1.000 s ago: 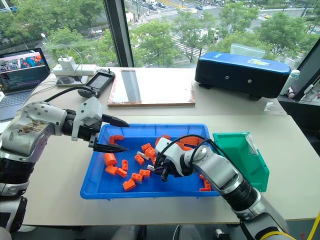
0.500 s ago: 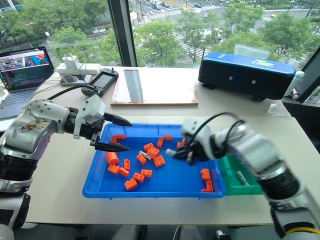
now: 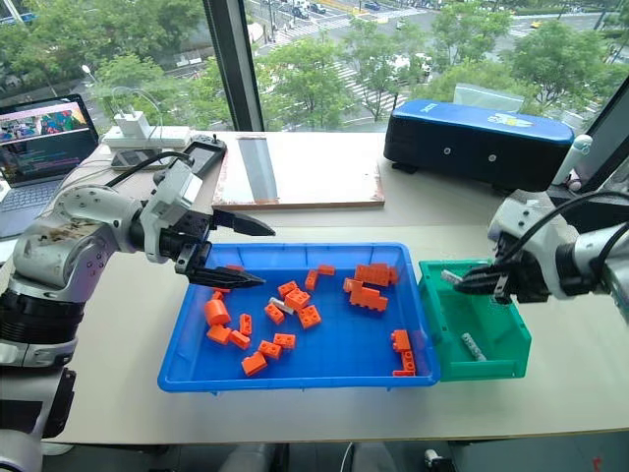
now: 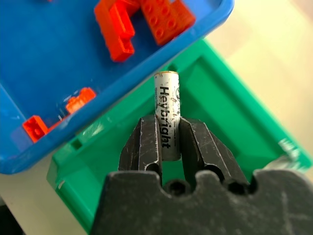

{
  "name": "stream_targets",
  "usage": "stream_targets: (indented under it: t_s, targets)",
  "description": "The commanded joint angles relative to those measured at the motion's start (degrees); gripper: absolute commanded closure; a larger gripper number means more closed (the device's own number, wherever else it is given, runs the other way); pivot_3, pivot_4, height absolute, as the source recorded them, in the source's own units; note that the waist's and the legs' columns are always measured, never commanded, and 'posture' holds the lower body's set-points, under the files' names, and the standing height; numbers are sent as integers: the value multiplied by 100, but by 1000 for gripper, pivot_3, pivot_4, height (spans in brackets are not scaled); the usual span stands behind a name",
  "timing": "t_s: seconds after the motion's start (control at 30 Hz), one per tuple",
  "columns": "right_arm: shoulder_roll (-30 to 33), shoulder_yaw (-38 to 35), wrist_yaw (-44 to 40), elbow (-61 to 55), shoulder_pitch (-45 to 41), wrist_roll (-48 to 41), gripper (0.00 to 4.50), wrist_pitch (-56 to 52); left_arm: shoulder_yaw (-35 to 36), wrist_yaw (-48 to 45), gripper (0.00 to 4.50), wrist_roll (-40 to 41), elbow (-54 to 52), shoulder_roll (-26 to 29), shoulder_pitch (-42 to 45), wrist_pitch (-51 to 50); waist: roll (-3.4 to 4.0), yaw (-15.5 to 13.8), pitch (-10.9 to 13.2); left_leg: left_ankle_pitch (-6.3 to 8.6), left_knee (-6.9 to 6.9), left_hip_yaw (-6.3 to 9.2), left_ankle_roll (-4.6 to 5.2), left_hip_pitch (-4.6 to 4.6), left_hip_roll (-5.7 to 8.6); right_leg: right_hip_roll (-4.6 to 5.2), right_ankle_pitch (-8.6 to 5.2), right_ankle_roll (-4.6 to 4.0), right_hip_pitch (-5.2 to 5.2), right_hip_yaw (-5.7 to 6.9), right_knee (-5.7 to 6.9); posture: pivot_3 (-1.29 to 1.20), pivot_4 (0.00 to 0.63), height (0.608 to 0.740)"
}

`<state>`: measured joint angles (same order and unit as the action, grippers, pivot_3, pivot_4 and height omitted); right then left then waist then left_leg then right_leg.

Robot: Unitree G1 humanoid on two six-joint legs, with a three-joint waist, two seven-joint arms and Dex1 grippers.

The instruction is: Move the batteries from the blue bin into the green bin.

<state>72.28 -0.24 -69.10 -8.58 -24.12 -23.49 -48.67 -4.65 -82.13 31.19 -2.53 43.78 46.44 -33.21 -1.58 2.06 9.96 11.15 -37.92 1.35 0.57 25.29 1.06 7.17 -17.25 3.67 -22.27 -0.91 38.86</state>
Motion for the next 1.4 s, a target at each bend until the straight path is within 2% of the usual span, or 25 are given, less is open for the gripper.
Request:
stream_targets:
  t_s: [0.03,0.23,0.33,0.43,0.53,0.63,0.73,0.97,1.2,1.4]
  targets:
    - [123,-96,229,-13,133,323,3006,262,326,81,0,297,-123,22,194,-150,0,-4,0,0,0,0,0,0,0,0,0,0,0,0,0,0,150,732]
    - [99,-65,283,-51,-328,473,928,351,504,216,0,447,-140,98,183,-343,4,16,2,0,0,-1,0,-1,0,0,0,0,-1,0,0,0,150,732]
    - [-484,144,445,-305,-1144,274,36,146,405,193,0,201,-48,336,88,-304,4,60,3,0,0,-1,-1,-2,-2,-1,0,0,-2,0,-1,0,150,732]
    - [-1192,486,563,-702,-1680,46,36,-178,162,207,0,-293,111,609,-43,-30,5,89,3,0,3,1,-1,-8,-9,-11,0,0,-2,-1,-1,0,150,732]
    - [-1980,1183,891,-1001,-1926,209,36,-351,-32,225,0,-815,282,823,-247,443,7,46,4,0,6,7,-1,-7,-7,-12,0,-1,-1,3,2,0,150,732]
    - [-2972,1897,1318,-1040,-1994,373,36,-422,60,260,0,-866,211,956,-441,452,4,-2,5,0,4,6,-1,0,-1,-6,0,-1,-3,2,2,0,150,732]
    - [-3569,2127,1530,-850,-2041,390,36,-505,189,288,0,-795,95,1039,-587,335,4,-30,6,-1,2,7,-2,9,3,-3,0,-1,-10,2,5,0,150,732]
    - [-4242,2320,1853,-53,-1984,556,36,-424,324,349,0,-766,-46,1192,-796,273,2,-86,6,-1,0,8,-2,6,2,-3,0,0,-10,8,9,0,150,732]
    - [-4588,1976,2161,156,-1883,364,36,-905,202,301,0,-965,-152,1316,-1024,438,2,-77,6,-2,0,9,-3,6,0,-7,0,0,-12,8,13,0,150,732]
    - [-4697,1962,2348,231,-1842,361,36,-1099,210,294,0,-978,-164,1318,-1073,451,3,-62,6,-2,2,10,-3,4,-1,-10,0,-1,-14,8,15,0,150,732]
